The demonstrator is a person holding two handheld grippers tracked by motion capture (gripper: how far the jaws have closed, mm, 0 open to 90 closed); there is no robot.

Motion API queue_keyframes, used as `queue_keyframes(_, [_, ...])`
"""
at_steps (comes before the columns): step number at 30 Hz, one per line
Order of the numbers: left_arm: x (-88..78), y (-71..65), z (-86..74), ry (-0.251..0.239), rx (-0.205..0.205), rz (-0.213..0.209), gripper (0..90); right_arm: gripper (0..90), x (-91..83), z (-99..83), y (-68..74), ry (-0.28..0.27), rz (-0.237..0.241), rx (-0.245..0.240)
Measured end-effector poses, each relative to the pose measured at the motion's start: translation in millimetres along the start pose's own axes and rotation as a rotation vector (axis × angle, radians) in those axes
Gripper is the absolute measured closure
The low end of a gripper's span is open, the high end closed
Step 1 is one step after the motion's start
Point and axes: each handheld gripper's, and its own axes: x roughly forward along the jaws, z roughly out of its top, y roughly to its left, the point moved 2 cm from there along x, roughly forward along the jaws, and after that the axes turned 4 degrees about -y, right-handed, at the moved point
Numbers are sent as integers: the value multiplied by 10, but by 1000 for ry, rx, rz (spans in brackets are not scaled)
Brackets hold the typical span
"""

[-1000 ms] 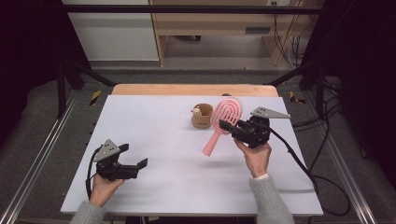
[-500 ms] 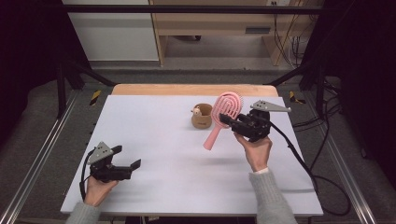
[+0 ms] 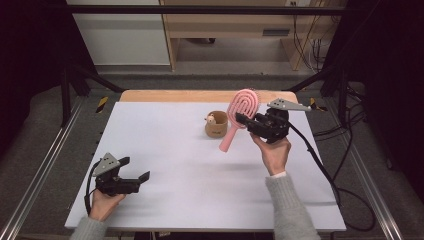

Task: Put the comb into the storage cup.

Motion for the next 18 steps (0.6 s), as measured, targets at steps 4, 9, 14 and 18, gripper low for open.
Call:
queue_keyframes(4, [0,-2,1,-1,0,-3,24,643,38,46,-28,-2,-14,-4])
queue_keyframes(9, [3,3,0,0,-2,-3,24,643,98,105,-51,-2,-27,-9])
queue_keyframes(14, [3,7,-2,-2,-5,-6,24,643,154,167,-73,-3,-46,-17])
queue_keyframes(18, [8,8,-5,6,-1,-6,24,643,188,212,-83,-6,-54,-18])
